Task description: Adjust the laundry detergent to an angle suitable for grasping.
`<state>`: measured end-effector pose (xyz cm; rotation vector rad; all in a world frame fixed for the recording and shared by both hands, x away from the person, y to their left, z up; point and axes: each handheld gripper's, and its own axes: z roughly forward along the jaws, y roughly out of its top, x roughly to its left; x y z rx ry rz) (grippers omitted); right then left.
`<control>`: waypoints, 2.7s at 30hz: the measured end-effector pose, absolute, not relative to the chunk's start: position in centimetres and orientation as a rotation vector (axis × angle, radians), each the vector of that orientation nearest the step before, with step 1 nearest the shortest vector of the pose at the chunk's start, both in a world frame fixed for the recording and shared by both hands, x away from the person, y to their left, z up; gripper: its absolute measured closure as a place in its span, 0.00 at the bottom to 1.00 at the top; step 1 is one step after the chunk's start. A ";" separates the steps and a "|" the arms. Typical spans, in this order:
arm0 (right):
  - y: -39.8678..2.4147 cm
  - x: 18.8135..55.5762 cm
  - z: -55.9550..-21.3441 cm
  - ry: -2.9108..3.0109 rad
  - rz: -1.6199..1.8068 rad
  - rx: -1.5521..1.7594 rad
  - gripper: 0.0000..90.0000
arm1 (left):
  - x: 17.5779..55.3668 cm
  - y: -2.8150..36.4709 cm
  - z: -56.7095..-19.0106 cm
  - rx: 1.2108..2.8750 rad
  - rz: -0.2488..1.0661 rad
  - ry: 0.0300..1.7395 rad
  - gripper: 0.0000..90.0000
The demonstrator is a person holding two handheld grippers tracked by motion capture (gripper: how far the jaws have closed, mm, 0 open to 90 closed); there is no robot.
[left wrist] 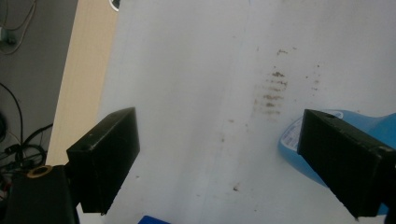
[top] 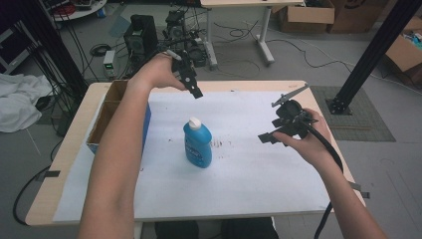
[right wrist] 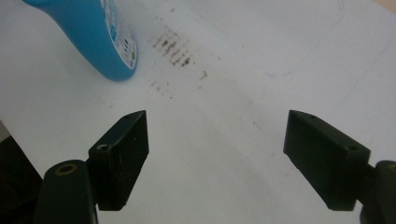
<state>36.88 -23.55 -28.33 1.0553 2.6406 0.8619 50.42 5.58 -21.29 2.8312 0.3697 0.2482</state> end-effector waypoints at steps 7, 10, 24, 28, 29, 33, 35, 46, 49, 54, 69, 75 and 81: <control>-20.9 36.1 -27.7 2.620 0.919 1.002 0.25 | 50.5 5.5 -21.3 2.827 0.246 0.365 0.15; -19.8 35.9 -27.6 2.612 0.941 0.984 0.25 | 50.5 5.5 -21.3 2.826 0.244 0.370 0.15; -14.9 35.0 -28.0 2.597 1.040 0.945 0.24 | 50.4 5.6 -21.1 2.820 0.245 0.368 0.15; -13.9 34.9 -28.4 2.597 1.059 0.943 0.24 | 50.4 5.7 -21.2 2.826 0.241 0.369 0.15; -13.7 34.9 -28.5 2.593 1.062 0.942 0.24 | 50.4 5.7 -21.2 2.825 0.243 0.371 0.15; -13.2 34.9 -28.8 2.588 1.082 0.935 0.24 | 50.4 5.7 -21.2 2.827 0.245 0.367 0.15; -12.6 34.8 -29.1 2.590 1.085 0.935 0.24 | 50.4 5.7 -21.2 2.828 0.248 0.371 0.15; -10.7 34.8 -30.1 2.598 1.086 0.917 0.24 | 50.4 5.6 -21.4 2.832 0.251 0.371 0.15; -10.2 34.9 -30.4 2.606 1.086 0.906 0.25 | 50.4 5.5 -21.4 2.832 0.252 0.369 0.15; -9.6 35.3 -30.9 2.609 1.099 0.895 0.25 | 50.4 5.4 -21.4 2.834 0.248 0.368 0.15; -7.2 35.9 -32.2 2.618 1.105 0.889 0.26 | 50.5 5.4 -21.5 2.835 0.243 0.371 0.15; -6.5 36.2 -33.1 2.626 1.095 0.891 0.27 | 50.4 5.4 -21.3 2.825 0.246 0.370 0.15; -6.1 36.3 -33.5 2.608 1.090 0.904 0.30 | 50.4 5.5 -21.3 2.828 0.246 0.370 0.15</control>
